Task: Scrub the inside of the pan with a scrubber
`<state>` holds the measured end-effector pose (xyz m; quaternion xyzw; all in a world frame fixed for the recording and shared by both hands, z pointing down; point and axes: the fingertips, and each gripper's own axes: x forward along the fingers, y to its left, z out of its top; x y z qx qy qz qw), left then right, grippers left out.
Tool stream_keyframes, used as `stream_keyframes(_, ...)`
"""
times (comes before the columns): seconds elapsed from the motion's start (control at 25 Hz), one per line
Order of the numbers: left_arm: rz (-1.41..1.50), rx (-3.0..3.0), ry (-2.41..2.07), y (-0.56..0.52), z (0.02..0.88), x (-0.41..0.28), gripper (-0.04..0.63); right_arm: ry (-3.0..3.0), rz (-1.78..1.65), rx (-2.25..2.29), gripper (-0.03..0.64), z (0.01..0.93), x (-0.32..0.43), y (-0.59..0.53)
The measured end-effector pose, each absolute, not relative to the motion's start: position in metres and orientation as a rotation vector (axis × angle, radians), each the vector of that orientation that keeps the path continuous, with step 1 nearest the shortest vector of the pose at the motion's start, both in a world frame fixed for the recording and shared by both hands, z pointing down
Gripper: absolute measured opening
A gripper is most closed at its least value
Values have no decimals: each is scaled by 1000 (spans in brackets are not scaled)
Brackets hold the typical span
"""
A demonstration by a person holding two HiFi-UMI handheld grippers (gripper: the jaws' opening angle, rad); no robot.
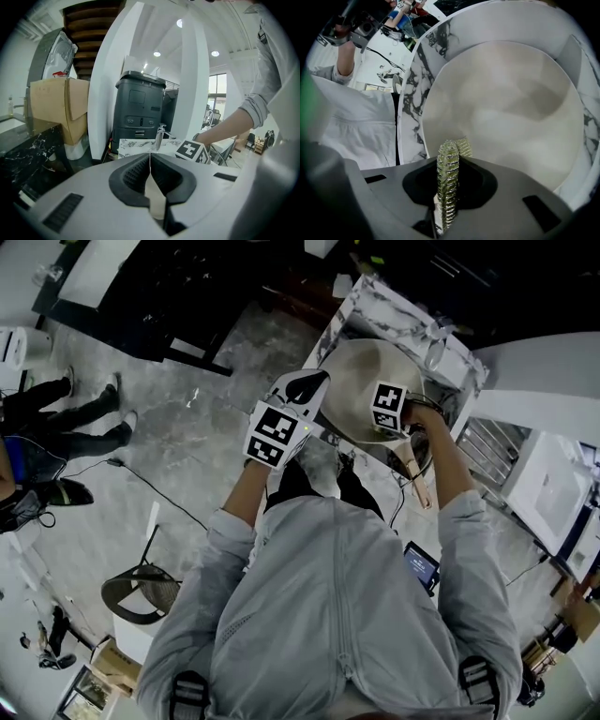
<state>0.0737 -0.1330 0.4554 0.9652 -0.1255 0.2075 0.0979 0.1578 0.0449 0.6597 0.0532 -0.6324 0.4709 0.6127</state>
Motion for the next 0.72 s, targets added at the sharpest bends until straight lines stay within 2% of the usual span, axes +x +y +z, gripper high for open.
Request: stream_keyframes(0.72, 636, 2803, -408, -141, 468, 73, 25, -1259, 649, 364, 83, 701, 245, -2)
